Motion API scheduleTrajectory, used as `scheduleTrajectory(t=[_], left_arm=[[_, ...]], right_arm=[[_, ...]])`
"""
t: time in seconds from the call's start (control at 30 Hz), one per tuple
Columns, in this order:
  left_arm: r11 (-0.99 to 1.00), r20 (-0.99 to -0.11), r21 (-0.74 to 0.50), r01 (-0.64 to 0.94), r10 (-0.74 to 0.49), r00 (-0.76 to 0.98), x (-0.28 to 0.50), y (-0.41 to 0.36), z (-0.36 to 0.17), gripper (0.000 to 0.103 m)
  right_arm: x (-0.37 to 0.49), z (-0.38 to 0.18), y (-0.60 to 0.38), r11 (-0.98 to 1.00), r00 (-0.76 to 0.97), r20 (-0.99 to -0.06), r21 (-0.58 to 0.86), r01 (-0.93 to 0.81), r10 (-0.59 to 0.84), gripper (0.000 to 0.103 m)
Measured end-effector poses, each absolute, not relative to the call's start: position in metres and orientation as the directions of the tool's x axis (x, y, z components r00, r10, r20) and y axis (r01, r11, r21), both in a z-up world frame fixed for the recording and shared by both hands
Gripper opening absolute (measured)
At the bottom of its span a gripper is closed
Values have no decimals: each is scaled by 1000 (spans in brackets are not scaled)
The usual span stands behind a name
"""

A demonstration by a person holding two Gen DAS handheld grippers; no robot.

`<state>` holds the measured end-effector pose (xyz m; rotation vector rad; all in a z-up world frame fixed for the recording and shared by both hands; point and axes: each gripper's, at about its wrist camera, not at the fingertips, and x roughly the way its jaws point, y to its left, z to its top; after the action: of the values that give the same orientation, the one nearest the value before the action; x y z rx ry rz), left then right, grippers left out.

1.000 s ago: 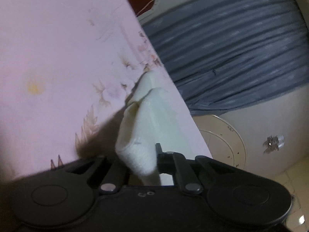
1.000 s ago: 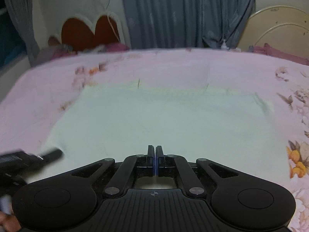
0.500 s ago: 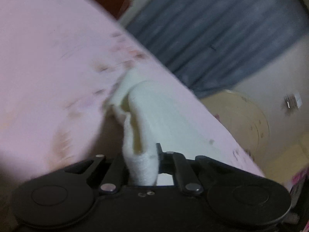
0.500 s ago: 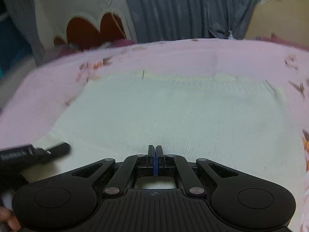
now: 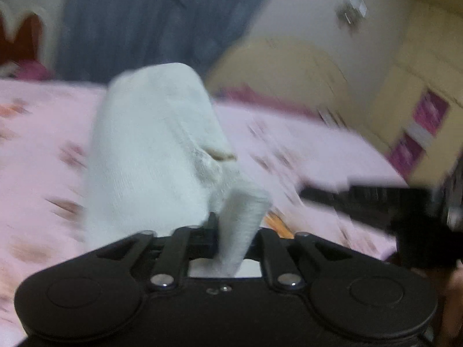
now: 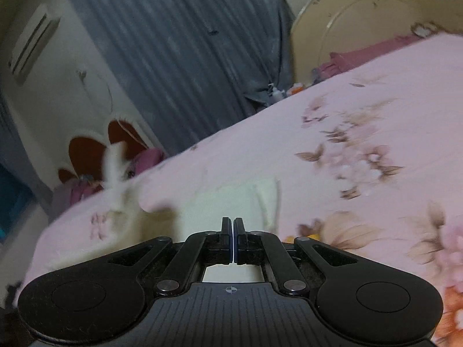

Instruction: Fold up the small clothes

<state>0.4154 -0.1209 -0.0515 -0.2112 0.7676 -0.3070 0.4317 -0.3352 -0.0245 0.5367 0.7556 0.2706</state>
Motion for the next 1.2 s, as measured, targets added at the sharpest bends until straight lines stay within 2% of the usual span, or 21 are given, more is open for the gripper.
scheduleTrajectory(t=[0.03,0.07,0.13,0.17,0.2,0.23,0.27,0.37,0.47,0.67,0.9,0.97,1.0,1.13,1.2], left_arm=[[931,-687,-298,211,-363,630,428,-130,-61,36],[929,-723,-300,216,-369,584,431,-142,-67,35],[909,-689,-338,245,-417,593,425,-141,-61,35],[901,-664,-356,248,-431,611,421,-133,-54,36],[901,-647,-364,237,-428,631,419,-121,-48,36],[907,-632,-360,220,-410,657,419,-108,-42,36],[919,-620,-343,195,-378,688,419,-91,-38,36],[950,-631,-302,78,-260,731,432,-41,-41,31],[951,-648,-310,6,-217,730,446,-4,-56,30],[947,-677,-317,42,-257,689,472,-5,-75,30],[954,-708,-289,82,-271,653,466,-3,-86,32],[951,-708,-295,91,-282,648,468,0,-85,33],[952,-704,-293,92,-280,652,467,0,-82,32],[951,-668,-255,174,-304,679,458,-10,-60,29],[949,-708,-223,224,-316,632,463,-22,-63,29]], right_arm=[[432,-25,-344,829,698,-578,558,-39,422,1],[434,-26,-352,831,690,-590,556,-31,420,1],[434,-27,-361,838,677,-607,545,-26,415,3],[430,-26,-361,837,672,-606,546,-37,425,10],[430,-26,-362,830,668,-598,555,-53,443,34],[428,-26,-361,826,672,-587,560,-66,452,44],[429,-26,-358,822,668,-581,563,-84,466,49],[431,-31,-340,785,621,-565,604,-137,543,49],[439,-39,-319,784,582,-585,600,-157,564,49],[459,-65,-292,827,516,-672,543,-146,532,49],[470,-79,-282,828,472,-694,535,-168,544,49],[471,-77,-276,837,462,-706,515,-186,537,22],[470,-75,-273,837,461,-706,513,-190,538,13],[449,-43,-270,851,531,-673,478,-219,515,10],[438,-47,-278,869,528,-700,461,-179,481,10]])
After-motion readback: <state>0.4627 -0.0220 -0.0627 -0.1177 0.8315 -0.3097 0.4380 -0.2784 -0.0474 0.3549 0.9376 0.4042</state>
